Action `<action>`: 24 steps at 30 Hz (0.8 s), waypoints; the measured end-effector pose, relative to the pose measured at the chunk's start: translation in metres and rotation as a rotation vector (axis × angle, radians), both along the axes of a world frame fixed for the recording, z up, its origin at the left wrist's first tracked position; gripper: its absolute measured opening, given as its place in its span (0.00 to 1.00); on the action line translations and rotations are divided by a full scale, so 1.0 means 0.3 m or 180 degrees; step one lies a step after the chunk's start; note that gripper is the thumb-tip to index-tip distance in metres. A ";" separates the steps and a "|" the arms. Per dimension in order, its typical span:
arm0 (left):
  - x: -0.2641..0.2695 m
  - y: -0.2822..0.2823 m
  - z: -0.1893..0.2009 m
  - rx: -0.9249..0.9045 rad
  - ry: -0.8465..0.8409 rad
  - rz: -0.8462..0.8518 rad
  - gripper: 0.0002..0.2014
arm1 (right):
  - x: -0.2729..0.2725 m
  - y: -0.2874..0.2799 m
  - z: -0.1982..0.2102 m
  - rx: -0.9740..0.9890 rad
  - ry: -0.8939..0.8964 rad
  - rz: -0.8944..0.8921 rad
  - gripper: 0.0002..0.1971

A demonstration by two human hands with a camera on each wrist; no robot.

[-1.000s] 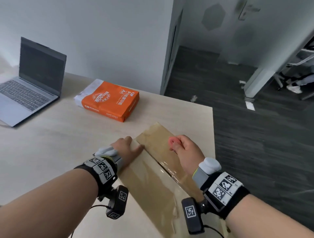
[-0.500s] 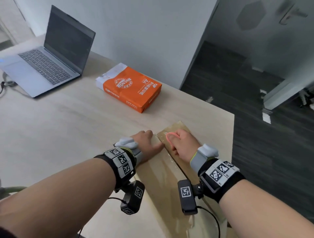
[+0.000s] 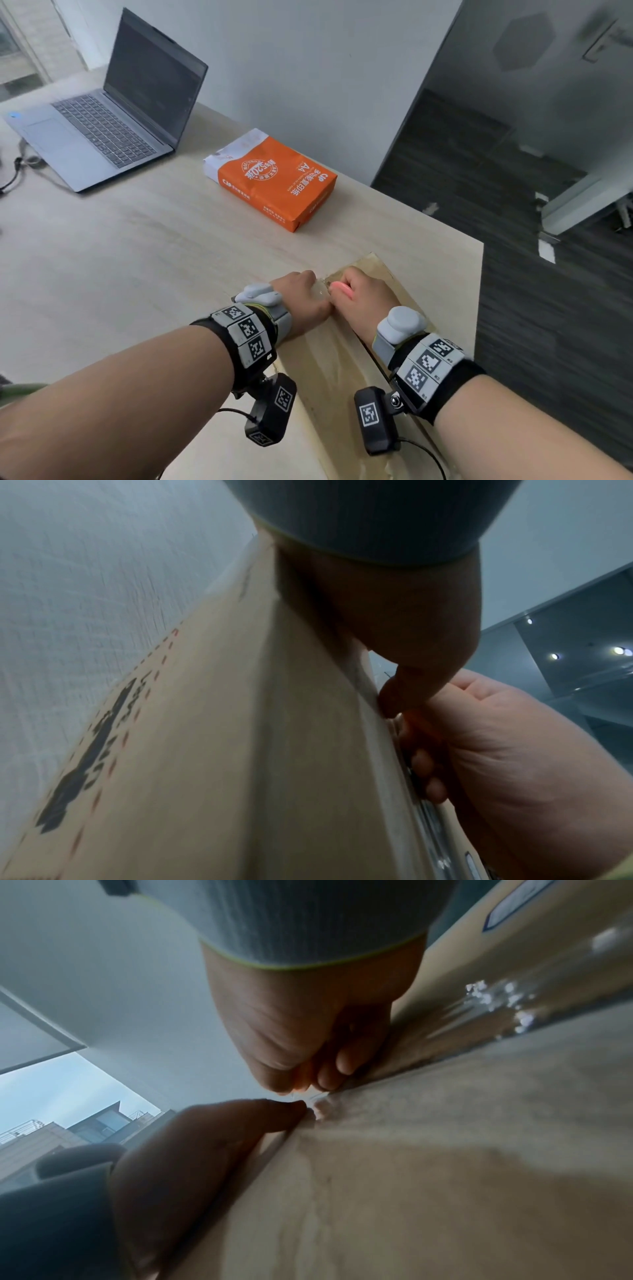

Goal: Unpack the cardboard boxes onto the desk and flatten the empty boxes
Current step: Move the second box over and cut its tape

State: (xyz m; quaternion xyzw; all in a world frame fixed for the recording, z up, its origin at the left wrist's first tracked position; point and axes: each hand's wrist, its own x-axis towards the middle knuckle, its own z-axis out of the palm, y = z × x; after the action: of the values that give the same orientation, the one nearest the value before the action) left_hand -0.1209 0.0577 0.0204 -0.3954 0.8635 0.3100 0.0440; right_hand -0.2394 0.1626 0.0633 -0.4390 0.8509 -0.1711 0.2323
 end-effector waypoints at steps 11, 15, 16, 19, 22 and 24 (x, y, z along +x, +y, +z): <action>0.002 0.012 -0.009 -0.0077 0.0086 0.0050 0.17 | 0.023 -0.014 -0.004 0.0132 0.0383 0.0311 0.11; 0.003 0.017 -0.008 -0.0044 0.0201 -0.0002 0.20 | 0.023 -0.021 0.004 0.0217 0.0375 0.0360 0.10; 0.004 0.014 -0.005 -0.0037 0.0179 -0.0014 0.19 | 0.024 -0.025 0.007 0.0251 0.0377 0.0387 0.10; 0.007 0.013 0.007 0.0032 0.0113 -0.0023 0.18 | 0.023 -0.023 0.015 0.0317 0.0368 0.0441 0.09; 0.008 0.011 0.026 0.0147 -0.0007 -0.0068 0.23 | 0.013 0.002 0.012 0.0327 0.0420 0.0443 0.09; 0.005 0.012 0.032 0.0210 -0.0081 -0.0080 0.27 | 0.009 0.036 0.008 0.0367 0.0465 0.0460 0.09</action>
State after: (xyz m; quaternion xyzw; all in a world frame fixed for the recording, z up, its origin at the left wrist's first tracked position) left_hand -0.1194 0.0614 0.0301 -0.3867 0.8571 0.3327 0.0719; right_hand -0.2367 0.1734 0.0657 -0.4964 0.8401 -0.0722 0.2063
